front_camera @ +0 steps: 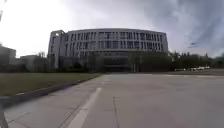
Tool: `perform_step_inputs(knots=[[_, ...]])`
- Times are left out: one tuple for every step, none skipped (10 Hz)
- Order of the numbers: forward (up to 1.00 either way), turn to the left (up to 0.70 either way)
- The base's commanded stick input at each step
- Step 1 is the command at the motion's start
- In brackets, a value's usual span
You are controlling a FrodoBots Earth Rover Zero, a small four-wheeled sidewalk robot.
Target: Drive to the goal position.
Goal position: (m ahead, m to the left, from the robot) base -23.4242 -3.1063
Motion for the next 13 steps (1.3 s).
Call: perform_step_inputs(knots=[[0.01, 0.0], [0.58, 0.0], [-0.15, 0.0], [-1.0, 0.0], [-1.0, 0.0], [-1.0, 0.0], [-1.0, 0.0], [-1.0, 0.0], [-1.0, 0.0], [-1.0, 0.0], [-0.93, 0.0], [-0.86, 0.0], [-0.85, 0.0]])
